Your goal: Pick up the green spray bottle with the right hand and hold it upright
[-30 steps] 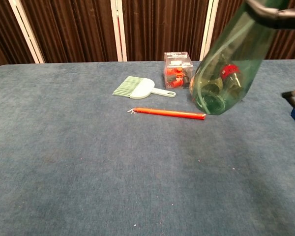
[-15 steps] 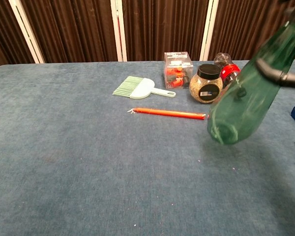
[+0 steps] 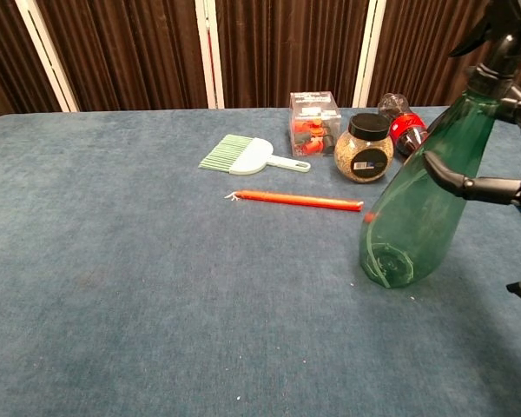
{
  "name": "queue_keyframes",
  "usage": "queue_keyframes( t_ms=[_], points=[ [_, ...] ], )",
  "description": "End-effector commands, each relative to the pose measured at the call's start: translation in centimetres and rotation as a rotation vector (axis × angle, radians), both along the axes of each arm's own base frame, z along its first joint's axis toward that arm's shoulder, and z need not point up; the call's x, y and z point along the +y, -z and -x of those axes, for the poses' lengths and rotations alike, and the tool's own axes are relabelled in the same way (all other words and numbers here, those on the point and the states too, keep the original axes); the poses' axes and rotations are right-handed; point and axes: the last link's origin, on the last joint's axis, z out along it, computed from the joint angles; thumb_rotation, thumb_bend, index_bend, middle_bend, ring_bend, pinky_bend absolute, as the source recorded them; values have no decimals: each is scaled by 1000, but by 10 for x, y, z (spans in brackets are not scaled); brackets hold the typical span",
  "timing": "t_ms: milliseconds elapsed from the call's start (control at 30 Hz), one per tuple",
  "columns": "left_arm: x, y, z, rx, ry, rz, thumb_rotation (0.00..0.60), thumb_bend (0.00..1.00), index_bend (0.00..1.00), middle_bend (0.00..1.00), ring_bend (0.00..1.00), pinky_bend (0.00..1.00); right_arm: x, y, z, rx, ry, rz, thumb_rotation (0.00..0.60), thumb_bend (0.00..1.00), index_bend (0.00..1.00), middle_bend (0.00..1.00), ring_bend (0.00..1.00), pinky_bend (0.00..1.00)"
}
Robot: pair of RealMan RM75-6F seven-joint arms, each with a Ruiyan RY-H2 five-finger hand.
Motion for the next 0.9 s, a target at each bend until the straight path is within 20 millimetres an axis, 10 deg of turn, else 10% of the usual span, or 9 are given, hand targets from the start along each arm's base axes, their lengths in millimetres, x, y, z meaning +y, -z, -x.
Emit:
queue_keyframes(
  t_ms=[33, 467, 900],
  points=[
    [0, 0, 0, 0, 0, 1, 600, 55, 46, 6, 68, 120, -1, 1, 0, 11, 7, -15, 600, 459, 816, 47, 0, 0],
    [2, -1, 2, -4, -9, -7, 600, 55, 47, 6, 68, 120, -4, -15, 0, 73, 13, -46, 600, 284, 92, 0, 0, 0],
    [1, -6, 3, -17, -11, -21, 600, 55, 48, 6, 68, 120, 1, -38, -10, 76, 16, -27, 600, 260, 0, 0, 0, 0]
  ],
)
